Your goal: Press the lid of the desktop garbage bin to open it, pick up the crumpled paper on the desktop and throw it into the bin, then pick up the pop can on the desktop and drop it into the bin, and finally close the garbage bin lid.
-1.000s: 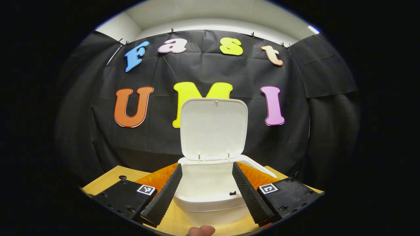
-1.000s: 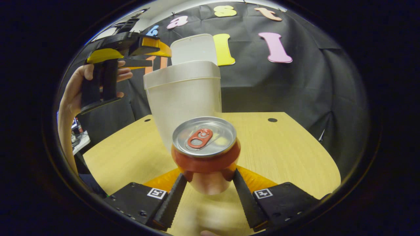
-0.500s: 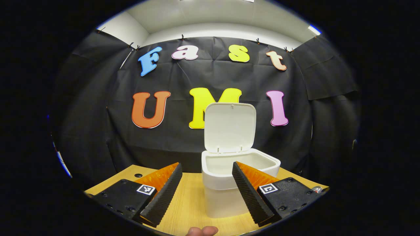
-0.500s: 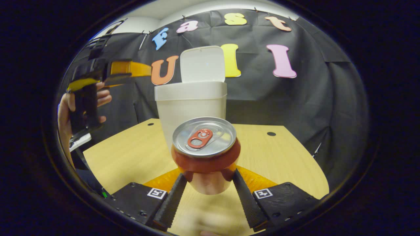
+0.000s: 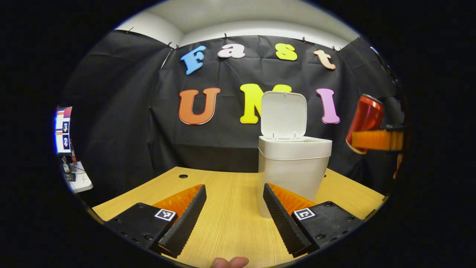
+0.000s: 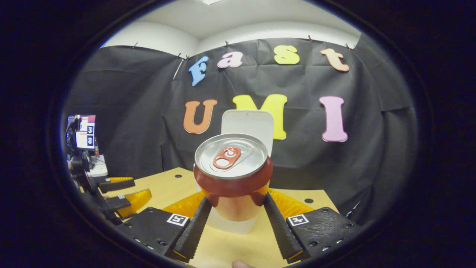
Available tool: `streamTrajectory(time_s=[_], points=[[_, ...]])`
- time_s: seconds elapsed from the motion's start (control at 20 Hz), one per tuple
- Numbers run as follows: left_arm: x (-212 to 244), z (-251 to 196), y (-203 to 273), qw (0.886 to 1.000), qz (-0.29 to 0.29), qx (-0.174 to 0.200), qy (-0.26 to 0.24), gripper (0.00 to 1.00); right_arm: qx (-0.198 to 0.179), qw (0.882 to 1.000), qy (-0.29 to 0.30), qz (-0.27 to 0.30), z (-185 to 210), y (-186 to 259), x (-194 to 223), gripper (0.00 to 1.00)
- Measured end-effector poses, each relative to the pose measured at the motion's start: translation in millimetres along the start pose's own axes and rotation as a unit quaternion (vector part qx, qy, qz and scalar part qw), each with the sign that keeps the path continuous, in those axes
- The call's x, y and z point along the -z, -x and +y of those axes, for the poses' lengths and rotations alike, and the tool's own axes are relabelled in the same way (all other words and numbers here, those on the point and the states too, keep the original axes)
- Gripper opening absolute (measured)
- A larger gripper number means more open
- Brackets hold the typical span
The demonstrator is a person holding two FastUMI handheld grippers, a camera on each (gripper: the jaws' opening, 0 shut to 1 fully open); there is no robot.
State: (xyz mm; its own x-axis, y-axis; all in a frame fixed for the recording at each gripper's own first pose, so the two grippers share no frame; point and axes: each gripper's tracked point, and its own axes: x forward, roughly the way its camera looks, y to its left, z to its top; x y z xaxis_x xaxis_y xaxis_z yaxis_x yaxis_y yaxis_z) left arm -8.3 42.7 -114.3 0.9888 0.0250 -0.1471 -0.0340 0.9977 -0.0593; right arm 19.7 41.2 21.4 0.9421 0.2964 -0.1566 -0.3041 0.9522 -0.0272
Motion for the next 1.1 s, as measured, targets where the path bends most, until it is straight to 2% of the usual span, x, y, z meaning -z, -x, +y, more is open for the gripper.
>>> streamTrajectory(time_s=[0.1,0.25,0.45,0.6,0.8,0.9,1.1], points=[[2,11,11,1.0,-0.006,-0.013,0.002,0.99,-0.013,1.0,0.002,-0.013,12,-10,-24,0.81],[-5,21,23,0.999,-0.019,-0.02,0.016,0.99,-0.013,1.0,0.007,-0.022,16,-37,-51,0.81],[-18,40,34,0.998,-0.044,-0.039,0.009,0.99,0.035,0.999,0.027,-0.03,-5,-91,-66,0.81],[-22,43,41,0.999,-0.037,-0.038,0.005,0.99,0.022,1.0,0.004,0.009,1,-131,-46,0.81],[-19,44,43,0.999,-0.029,-0.035,0.001,0.99,0.041,0.995,-0.015,0.091,-16,-172,3,0.81],[-17,46,44,0.999,-0.026,-0.036,0.001,0.99,0.04,0.992,-0.049,0.106,-17,-178,11,0.81],[-19,46,42,0.999,-0.024,-0.035,0.006,0.99,0.052,0.992,-0.044,0.104,-26,-181,9,0.81]])
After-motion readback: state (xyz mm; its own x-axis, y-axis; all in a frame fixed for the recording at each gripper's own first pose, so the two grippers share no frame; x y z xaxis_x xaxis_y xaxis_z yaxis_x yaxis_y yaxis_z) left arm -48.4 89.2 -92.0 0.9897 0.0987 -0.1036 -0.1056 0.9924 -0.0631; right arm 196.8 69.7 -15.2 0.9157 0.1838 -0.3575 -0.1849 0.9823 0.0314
